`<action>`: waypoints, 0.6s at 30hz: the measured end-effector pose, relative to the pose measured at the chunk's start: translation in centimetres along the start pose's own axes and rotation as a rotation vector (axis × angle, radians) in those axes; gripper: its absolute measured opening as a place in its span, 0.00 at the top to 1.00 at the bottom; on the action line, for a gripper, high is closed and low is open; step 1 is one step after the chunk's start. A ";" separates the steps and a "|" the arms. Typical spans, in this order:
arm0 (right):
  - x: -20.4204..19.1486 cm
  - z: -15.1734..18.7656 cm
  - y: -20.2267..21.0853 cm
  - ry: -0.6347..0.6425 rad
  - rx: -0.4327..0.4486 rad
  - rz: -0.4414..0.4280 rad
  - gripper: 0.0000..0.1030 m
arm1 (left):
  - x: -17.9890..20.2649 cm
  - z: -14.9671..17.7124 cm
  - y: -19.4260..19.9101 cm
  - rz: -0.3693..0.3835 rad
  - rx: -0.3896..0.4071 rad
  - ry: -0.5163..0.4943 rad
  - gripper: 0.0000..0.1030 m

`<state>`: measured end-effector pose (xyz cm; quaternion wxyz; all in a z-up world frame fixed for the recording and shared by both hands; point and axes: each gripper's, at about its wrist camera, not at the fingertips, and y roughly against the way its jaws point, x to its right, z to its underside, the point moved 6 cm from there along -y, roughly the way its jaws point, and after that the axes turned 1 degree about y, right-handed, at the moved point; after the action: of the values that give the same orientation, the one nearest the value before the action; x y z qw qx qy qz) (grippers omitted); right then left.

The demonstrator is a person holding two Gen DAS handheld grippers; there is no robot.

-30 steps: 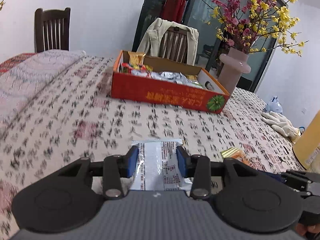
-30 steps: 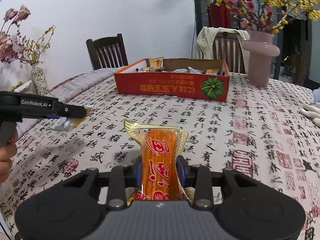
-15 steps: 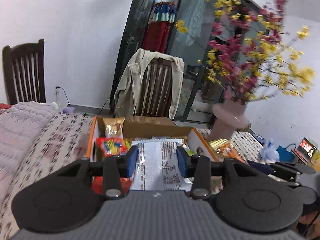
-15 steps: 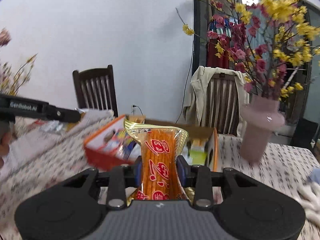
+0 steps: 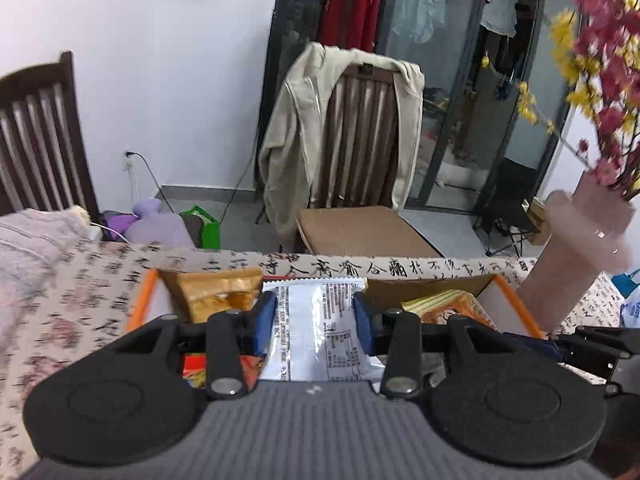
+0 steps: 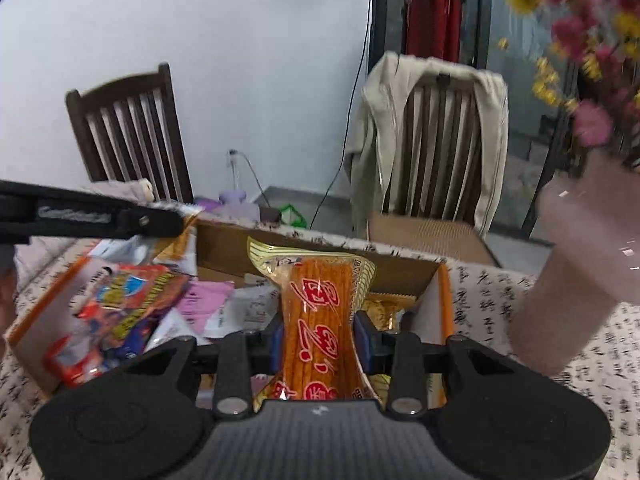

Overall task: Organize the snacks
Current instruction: 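Carry both snacks over the box with both tools, then lower both snacks into the box and open both tools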

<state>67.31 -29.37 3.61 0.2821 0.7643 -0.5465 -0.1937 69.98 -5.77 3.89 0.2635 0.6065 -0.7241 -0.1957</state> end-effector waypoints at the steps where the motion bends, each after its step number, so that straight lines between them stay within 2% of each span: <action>1: 0.1 0.0 -0.8 -0.003 -0.009 0.006 0.67 | 0.0 0.3 -0.9 0.004 -0.011 0.003 0.59; 3: 0.3 0.2 -2.2 0.003 -0.029 0.026 0.66 | 0.0 0.8 -2.2 0.008 -0.036 0.001 0.59; 4: 0.3 0.4 -2.5 0.007 -0.032 0.033 0.66 | 0.0 0.9 -2.6 0.004 -0.044 -0.006 0.55; 5: 0.3 0.6 -2.9 0.006 -0.039 0.040 0.66 | -0.1 1.1 -3.0 -0.004 -0.048 -0.009 0.51; 6: 0.3 0.6 -3.2 0.004 -0.042 0.042 0.65 | -0.1 1.3 -3.2 -0.007 -0.053 -0.012 0.41; 7: 0.3 0.5 -3.2 0.007 -0.036 0.042 0.62 | 0.0 1.5 -3.2 0.003 -0.056 -0.018 0.37; 8: 0.2 0.5 -3.2 0.014 -0.030 0.044 0.54 | 0.1 1.6 -3.0 0.016 -0.056 -0.023 0.36; 10: 0.1 0.5 -3.1 0.021 -0.035 0.040 0.51 | 0.3 1.6 -2.4 0.019 -0.032 -0.034 0.29; 13: 0.4 0.6 -2.9 0.003 -0.036 0.032 0.49 | 0.5 1.4 -1.0 0.001 -0.006 -0.064 0.24; 15: 0.5 0.5 -2.5 0.006 -0.033 0.036 0.41 | 0.4 1.4 0.0 0.003 -0.002 -0.083 0.22; 18: 1.0 0.6 -1.3 0.011 -0.023 0.055 0.40 | 0.0 1.2 1.5 -0.011 0.013 -0.099 0.19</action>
<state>68.28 -30.16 2.32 0.2989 0.7468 -0.5635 -0.1881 68.05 -5.54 3.83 0.2222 0.6018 -0.7342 -0.2223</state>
